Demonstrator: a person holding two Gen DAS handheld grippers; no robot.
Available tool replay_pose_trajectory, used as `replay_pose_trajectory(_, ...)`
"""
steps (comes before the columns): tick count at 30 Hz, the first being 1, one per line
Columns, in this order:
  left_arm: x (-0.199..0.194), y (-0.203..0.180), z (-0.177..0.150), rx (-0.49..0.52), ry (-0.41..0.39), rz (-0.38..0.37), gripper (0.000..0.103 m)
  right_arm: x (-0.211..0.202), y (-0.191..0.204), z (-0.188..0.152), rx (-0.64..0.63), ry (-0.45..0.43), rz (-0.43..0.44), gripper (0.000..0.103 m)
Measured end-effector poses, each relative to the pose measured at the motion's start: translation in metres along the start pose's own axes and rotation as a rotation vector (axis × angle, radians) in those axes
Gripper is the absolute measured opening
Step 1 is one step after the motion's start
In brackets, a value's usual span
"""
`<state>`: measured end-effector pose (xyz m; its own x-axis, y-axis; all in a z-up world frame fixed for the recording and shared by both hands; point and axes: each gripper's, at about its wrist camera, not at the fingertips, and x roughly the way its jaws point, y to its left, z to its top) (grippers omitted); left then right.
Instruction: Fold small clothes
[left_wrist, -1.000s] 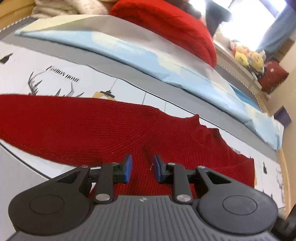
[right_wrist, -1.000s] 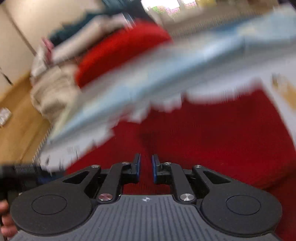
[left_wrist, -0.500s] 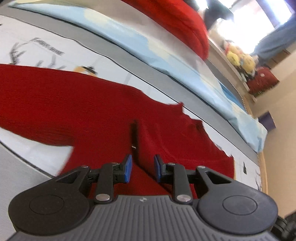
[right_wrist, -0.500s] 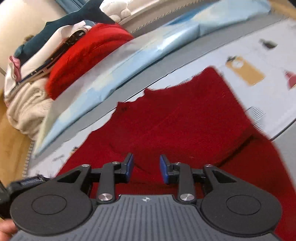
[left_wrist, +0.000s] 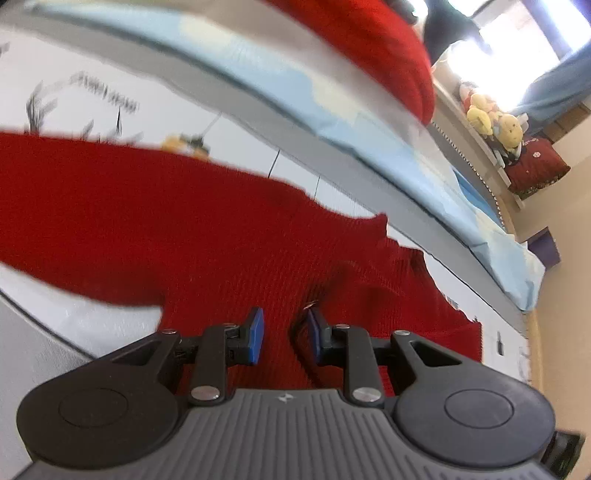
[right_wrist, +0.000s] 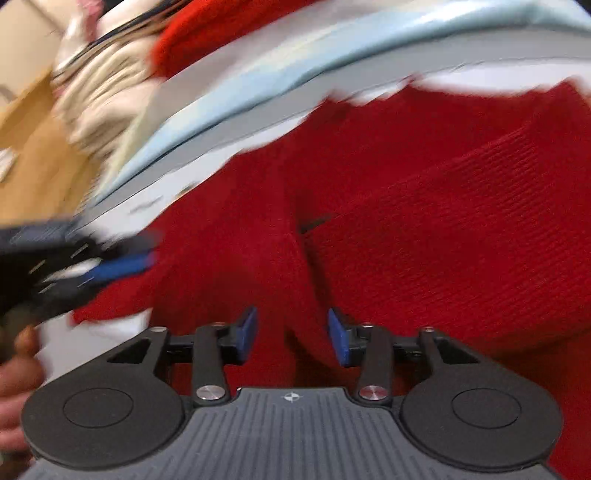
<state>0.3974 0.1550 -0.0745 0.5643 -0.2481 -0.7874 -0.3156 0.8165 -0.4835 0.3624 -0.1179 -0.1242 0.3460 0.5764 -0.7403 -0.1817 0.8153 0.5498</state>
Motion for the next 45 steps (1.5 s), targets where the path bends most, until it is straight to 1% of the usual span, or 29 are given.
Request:
replay_pose_trajectory(2, 0.004, 0.007, 0.000, -0.041, 0.055, -0.041, 0.027, -0.002, 0.013, -0.007, -0.059, 0.032, 0.056, 0.049)
replay_pose_trajectory(3, 0.005, 0.012, -0.001, -0.062, 0.079, -0.060, 0.027, -0.005, 0.017, -0.009, -0.082, 0.038, 0.070, 0.048)
replay_pose_trajectory(5, 0.007, 0.021, -0.002, -0.112, 0.114, -0.108, 0.027, -0.017, 0.022, -0.010, -0.088, 0.006, 0.038, 0.049)
replay_pose_trajectory(7, 0.010, 0.030, -0.004, -0.164, 0.143, -0.132, 0.027, -0.028, 0.017, -0.009, -0.053, -0.012, 0.020, 0.048)
replay_pose_trajectory(10, 0.011, 0.043, -0.005, -0.238, 0.162, -0.161, 0.027, -0.047, 0.002, -0.007, 0.025, -0.049, -0.064, 0.049)
replay_pose_trajectory(12, 0.011, 0.051, -0.005, -0.312, 0.170, -0.201, 0.028, -0.052, -0.009, -0.004, 0.069, -0.049, -0.120, 0.049)
replay_pose_trajectory(14, 0.011, 0.059, -0.006, -0.394, 0.175, -0.238, 0.037, -0.060, -0.019, -0.004, 0.107, -0.046, -0.164, 0.049)
replay_pose_trajectory(17, 0.011, 0.073, -0.007, -0.517, 0.161, -0.251, 0.038, -0.069, -0.031, -0.009, 0.161, -0.037, -0.207, 0.049)
replay_pose_trajectory(21, 0.018, 0.078, -0.008, -0.586, 0.162, -0.267, 0.038, -0.075, -0.047, -0.010, 0.210, -0.036, -0.222, 0.049)
replay_pose_trajectory(22, 0.019, 0.077, -0.007, -0.577, 0.170, -0.267, 0.039, -0.076, -0.050, -0.011, 0.217, -0.037, -0.228, 0.049)
replay_pose_trajectory(23, 0.021, 0.074, -0.007, -0.554, 0.181, -0.252, 0.044, -0.078, -0.049, -0.010, 0.222, -0.037, -0.234, 0.049)
replay_pose_trajectory(24, 0.022, 0.073, -0.007, -0.535, 0.195, -0.235, 0.046, -0.079, -0.049, -0.012, 0.227, -0.036, -0.236, 0.049)
replay_pose_trajectory(27, 0.027, 0.074, -0.009, -0.542, 0.217, -0.224, 0.046, -0.081, -0.050, -0.011, 0.231, -0.038, -0.229, 0.049)
replay_pose_trajectory(28, 0.028, 0.072, -0.009, -0.525, 0.223, -0.211, 0.046, -0.082, -0.050, -0.011, 0.228, -0.039, -0.229, 0.049)
replay_pose_trajectory(30, 0.031, 0.070, -0.010, -0.470, 0.239, -0.161, 0.045, -0.079, -0.050, -0.008, 0.229, -0.037, -0.231, 0.049)
replay_pose_trajectory(31, 0.033, 0.066, -0.010, -0.428, 0.248, -0.126, 0.038, -0.078, -0.051, -0.007, 0.235, -0.036, -0.234, 0.049)
replay_pose_trajectory(32, 0.035, 0.061, -0.010, -0.371, 0.249, -0.090, 0.014, -0.077, -0.052, -0.006, 0.243, -0.035, -0.239, 0.049)
replay_pose_trajectory(33, 0.035, 0.055, -0.011, -0.307, 0.238, -0.058, 0.010, -0.075, -0.053, -0.004, 0.252, -0.036, -0.244, 0.049)
replay_pose_trajectory(35, 0.030, 0.035, -0.007, -0.140, 0.169, 0.004, 0.009, -0.075, -0.056, -0.002, 0.271, -0.042, -0.255, 0.049)
replay_pose_trajectory(36, 0.023, 0.021, -0.004, -0.048, 0.113, 0.031, 0.009, -0.076, -0.057, -0.001, 0.279, -0.047, -0.257, 0.049)
replay_pose_trajectory(37, 0.015, 0.010, -0.001, 0.022, 0.052, 0.039, 0.008, -0.077, -0.058, 0.001, 0.283, -0.054, -0.258, 0.049)
replay_pose_trajectory(38, 0.004, -0.002, 0.002, 0.103, -0.035, 0.045, 0.008, -0.079, -0.058, 0.003, 0.282, -0.063, -0.260, 0.049)
replay_pose_trajectory(40, -0.019, -0.018, 0.007, 0.208, -0.200, 0.052, 0.008, -0.081, -0.058, 0.006, 0.262, -0.079, -0.275, 0.049)
replay_pose_trajectory(41, -0.025, -0.022, 0.009, 0.219, -0.253, 0.039, 0.009, -0.082, -0.058, 0.007, 0.241, -0.087, -0.288, 0.049)
replay_pose_trajectory(42, -0.029, -0.020, 0.012, 0.199, -0.276, 0.029, 0.011, -0.082, -0.058, 0.009, 0.220, -0.098, -0.304, 0.049)
replay_pose_trajectory(43, -0.027, -0.017, 0.013, 0.168, -0.266, 0.037, 0.011, -0.083, -0.059, 0.010, 0.208, -0.111, -0.321, 0.049)
replay_pose_trajectory(45, -0.017, -0.004, 0.013, 0.101, -0.191, 0.073, 0.011, -0.085, -0.068, 0.013, 0.217, -0.125, -0.339, 0.048)
